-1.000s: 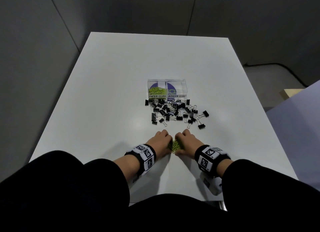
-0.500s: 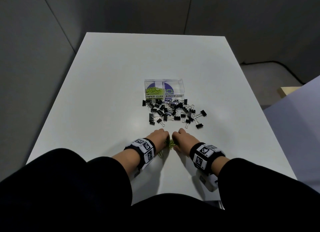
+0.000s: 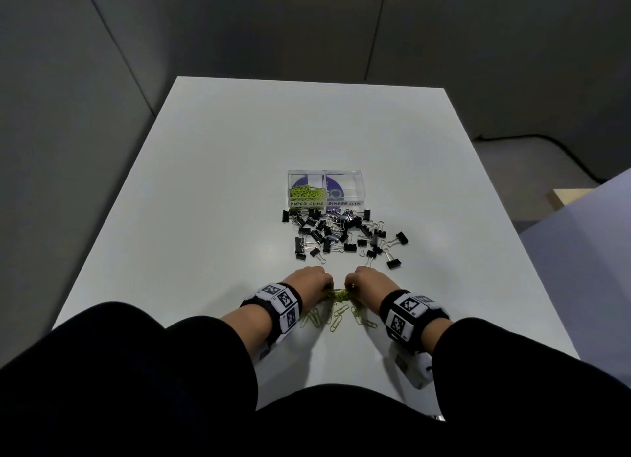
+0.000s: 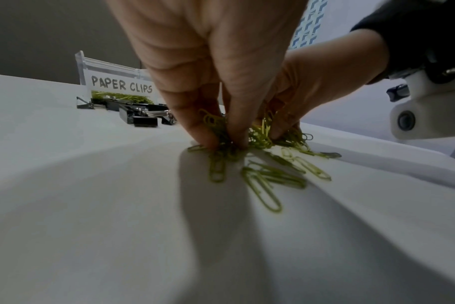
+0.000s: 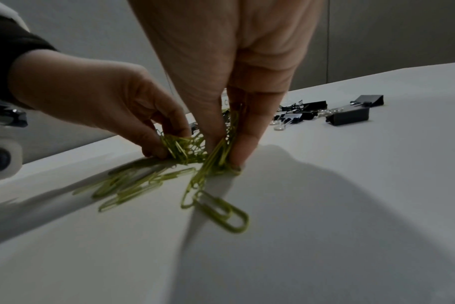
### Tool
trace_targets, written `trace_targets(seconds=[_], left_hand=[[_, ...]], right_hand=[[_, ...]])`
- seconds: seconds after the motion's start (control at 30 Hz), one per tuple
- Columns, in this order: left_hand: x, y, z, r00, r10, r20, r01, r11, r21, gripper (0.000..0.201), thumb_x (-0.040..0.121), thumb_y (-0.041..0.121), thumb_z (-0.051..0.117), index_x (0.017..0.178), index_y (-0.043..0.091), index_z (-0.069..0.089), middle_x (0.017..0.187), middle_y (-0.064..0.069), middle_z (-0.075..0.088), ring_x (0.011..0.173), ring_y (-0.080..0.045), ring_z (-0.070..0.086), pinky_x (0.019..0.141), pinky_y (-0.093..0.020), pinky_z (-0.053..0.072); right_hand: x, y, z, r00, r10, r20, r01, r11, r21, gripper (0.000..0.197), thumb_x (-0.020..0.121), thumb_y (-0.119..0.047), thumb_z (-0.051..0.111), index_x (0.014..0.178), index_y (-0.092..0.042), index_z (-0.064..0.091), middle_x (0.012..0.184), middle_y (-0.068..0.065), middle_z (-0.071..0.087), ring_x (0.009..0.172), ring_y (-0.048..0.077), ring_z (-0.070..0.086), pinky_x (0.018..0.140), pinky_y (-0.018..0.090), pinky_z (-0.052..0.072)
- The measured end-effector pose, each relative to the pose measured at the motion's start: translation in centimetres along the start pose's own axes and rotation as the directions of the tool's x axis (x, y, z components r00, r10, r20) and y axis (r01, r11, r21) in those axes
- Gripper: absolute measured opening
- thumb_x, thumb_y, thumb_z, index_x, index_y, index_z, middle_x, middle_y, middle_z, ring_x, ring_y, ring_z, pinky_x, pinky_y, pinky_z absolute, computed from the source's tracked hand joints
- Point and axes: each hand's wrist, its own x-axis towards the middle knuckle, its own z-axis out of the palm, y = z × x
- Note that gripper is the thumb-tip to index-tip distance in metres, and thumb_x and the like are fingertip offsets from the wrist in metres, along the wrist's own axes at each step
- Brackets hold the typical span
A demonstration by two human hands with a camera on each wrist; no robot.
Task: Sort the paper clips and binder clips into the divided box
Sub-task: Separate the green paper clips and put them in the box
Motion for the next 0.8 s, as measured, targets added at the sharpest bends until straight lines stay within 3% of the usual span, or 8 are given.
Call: trace_targets(seconds=[0.1, 0.23, 0.37, 0.53, 0.63, 0.8], left_hand=[[-0.1, -0.5, -0.2, 1.000, 0.007, -0.009, -0.007, 0.999, -0.032, 0.026, 0.094, 0.020, 0.052, 0.117, 0.012, 0.062, 0.115, -0.011, 0.060, 0.106, -0.026, 0.056, 0.089, -0.030, 0.044], [-0.3, -1.2, -0.7, 0.999, 0.003, -0.032, -0.006, 0.995, -0.097, 0.027, 0.093, 0.020, 0.053, 0.116, 0.012, 0.063, 0.116, -0.009, 0.061, 0.109, -0.024, 0.056, 0.095, -0.030, 0.044], [-0.7, -1.9, -1.6, 0.999, 0.032, -0.035, -0.036, 0.989, -0.143, 0.026, 0.092, 0.017, 0.055, 0.115, 0.012, 0.065, 0.116, -0.007, 0.063, 0.109, -0.021, 0.058, 0.095, -0.027, 0.043], [-1.6, -2.9, -2.9, 0.996, 0.058, -0.066, -0.072, 0.970, -0.232, 0.023, 0.090, 0.015, 0.059, 0.111, 0.011, 0.068, 0.111, -0.008, 0.065, 0.101, -0.020, 0.061, 0.091, -0.025, 0.046], [-2.0, -3.4, -4.3, 0.987, 0.047, -0.156, -0.090, 0.957, -0.276, 0.022, 0.089, 0.015, 0.061, 0.109, 0.011, 0.069, 0.109, -0.008, 0.066, 0.097, -0.020, 0.061, 0.088, -0.024, 0.047], [-1.4, -4.5, -8.1, 0.954, 0.026, -0.298, -0.114, 0.953, -0.280, 0.022, 0.088, 0.013, 0.061, 0.109, 0.011, 0.069, 0.109, -0.007, 0.067, 0.098, -0.021, 0.063, 0.084, -0.022, 0.044]], right_hand=[[-0.2, 0.5, -0.5, 1.000, -0.006, -0.019, 0.007, 0.998, 0.070, 0.019, 0.090, -0.015, 0.056, 0.105, -0.008, 0.066, 0.109, 0.012, 0.060, 0.102, 0.028, 0.057, 0.088, 0.030, 0.044], [-0.6, 1.1, -1.3, 1.000, -0.006, -0.028, 0.010, 0.986, 0.165, 0.022, 0.089, -0.016, 0.059, 0.106, -0.004, 0.067, 0.110, 0.012, 0.063, 0.101, 0.024, 0.060, 0.085, 0.025, 0.043], [-0.8, 1.1, -2.3, 1.000, -0.021, -0.014, 0.024, 0.964, 0.264, 0.019, 0.088, -0.010, 0.059, 0.103, -0.001, 0.068, 0.107, 0.012, 0.064, 0.086, 0.021, 0.062, 0.083, 0.030, 0.053], [-1.1, 0.8, -4.6, 0.996, -0.089, -0.018, 0.091, 0.954, 0.286, 0.018, 0.089, -0.010, 0.060, 0.102, -0.002, 0.068, 0.092, -0.001, 0.057, 0.069, 0.008, 0.057, 0.069, 0.014, 0.047], [-1.0, 0.5, -7.4, 0.990, -0.104, -0.098, 0.130, 0.935, 0.329, 0.016, 0.088, -0.009, 0.059, 0.100, -0.002, 0.068, 0.085, -0.005, 0.056, 0.065, -0.001, 0.055, 0.064, 0.010, 0.046], [1.3, -0.2, -12.5, 0.945, -0.073, -0.320, 0.195, 0.909, 0.368, 0.016, 0.086, -0.008, 0.061, 0.099, -0.003, 0.067, 0.087, -0.002, 0.058, 0.067, 0.002, 0.056, 0.061, 0.006, 0.049]])
